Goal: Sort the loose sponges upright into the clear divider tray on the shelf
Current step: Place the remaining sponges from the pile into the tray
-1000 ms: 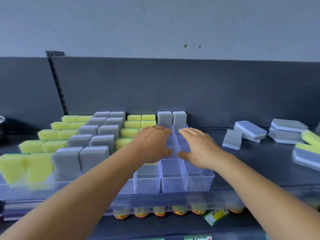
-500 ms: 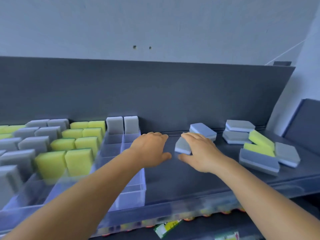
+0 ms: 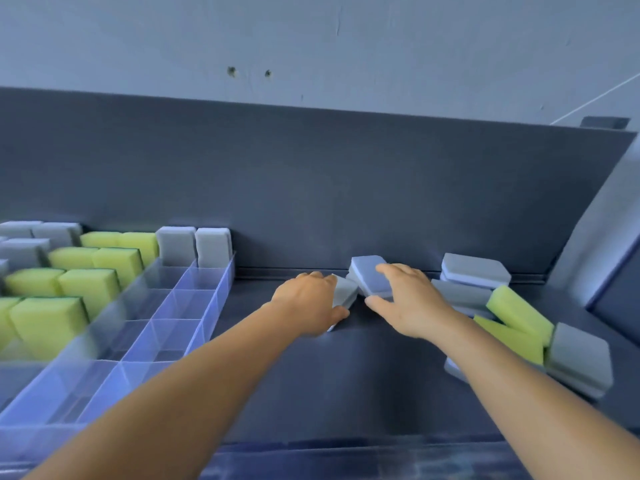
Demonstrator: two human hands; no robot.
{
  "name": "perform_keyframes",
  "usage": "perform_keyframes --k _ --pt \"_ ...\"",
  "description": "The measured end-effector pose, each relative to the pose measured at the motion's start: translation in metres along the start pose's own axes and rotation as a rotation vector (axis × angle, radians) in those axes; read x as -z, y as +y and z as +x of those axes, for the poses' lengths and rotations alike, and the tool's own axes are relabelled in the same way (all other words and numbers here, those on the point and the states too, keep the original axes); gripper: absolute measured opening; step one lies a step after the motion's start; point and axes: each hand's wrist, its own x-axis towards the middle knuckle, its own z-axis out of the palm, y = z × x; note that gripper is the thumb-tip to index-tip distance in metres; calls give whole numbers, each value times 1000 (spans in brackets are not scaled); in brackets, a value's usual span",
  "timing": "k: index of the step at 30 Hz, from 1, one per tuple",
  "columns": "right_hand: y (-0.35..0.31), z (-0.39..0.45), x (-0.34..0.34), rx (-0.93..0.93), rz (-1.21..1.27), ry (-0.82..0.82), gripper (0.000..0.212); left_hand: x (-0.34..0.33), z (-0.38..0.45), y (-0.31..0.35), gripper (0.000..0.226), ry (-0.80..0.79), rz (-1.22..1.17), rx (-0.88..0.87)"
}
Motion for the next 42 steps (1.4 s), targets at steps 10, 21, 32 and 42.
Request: perform_keyframes --k 10,21,32,42 --pt "4 57 -18 -105 10 16 70 -11 45 0 49 -50 -41 83" --pt "4 74 -20 -161 145 74 77 -4 53 -16 74 130 -212 161" --pt "-8 41 4 105 604 80 56 31 17 -16 99 302 -520 1" --pt "-50 15 9 251 692 148 69 55 -42 -44 61 345 -325 0"
